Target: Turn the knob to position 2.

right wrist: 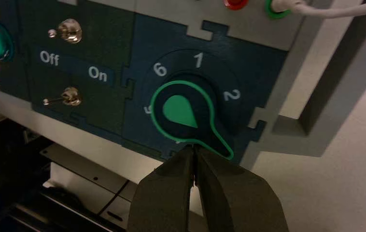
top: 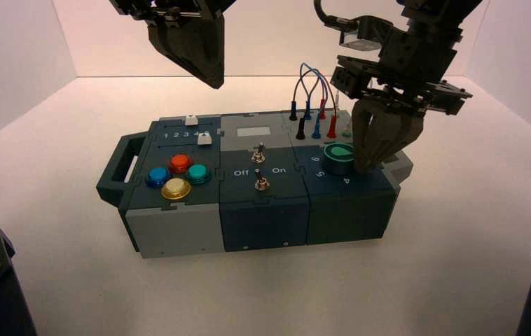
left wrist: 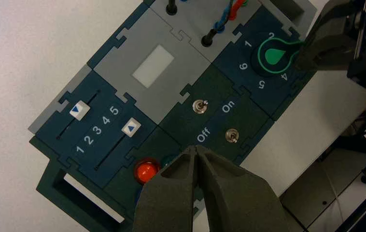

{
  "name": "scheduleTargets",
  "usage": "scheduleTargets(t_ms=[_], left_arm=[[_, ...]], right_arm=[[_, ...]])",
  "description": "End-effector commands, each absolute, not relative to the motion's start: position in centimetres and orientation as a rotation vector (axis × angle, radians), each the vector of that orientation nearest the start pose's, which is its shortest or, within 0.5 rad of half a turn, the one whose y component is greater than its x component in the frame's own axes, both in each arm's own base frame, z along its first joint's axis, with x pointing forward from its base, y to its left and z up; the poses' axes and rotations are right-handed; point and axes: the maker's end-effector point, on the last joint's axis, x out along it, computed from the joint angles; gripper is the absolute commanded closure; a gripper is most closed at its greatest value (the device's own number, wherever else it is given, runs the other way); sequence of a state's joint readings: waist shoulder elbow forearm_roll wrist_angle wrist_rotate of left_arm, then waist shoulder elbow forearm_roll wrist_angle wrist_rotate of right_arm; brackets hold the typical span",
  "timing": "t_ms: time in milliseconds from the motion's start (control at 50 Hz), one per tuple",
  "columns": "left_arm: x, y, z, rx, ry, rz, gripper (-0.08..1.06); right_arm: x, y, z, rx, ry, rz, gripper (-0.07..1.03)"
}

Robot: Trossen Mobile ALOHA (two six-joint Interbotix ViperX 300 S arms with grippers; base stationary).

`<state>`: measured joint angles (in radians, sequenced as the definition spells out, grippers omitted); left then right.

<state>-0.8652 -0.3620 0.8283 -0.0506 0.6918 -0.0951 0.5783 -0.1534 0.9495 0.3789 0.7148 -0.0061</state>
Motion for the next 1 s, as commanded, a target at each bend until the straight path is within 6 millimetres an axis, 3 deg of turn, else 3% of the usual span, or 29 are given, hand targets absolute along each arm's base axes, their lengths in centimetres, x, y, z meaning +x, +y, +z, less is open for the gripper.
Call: scheduleTargets(t_ms=[20,1000], left_arm=[[18.9,-23.1,14.5,0.352,1.098,-0.725,1.01],[18.9,-23.1,14.4,0.355,1.101,-0.725,1.01]], right_arm=[[18.6,16.7,5.7,-0.018,1.528,0.445,0.98],[20.2,15.6,6.4,-0.043,1.500,0.422,0.98]])
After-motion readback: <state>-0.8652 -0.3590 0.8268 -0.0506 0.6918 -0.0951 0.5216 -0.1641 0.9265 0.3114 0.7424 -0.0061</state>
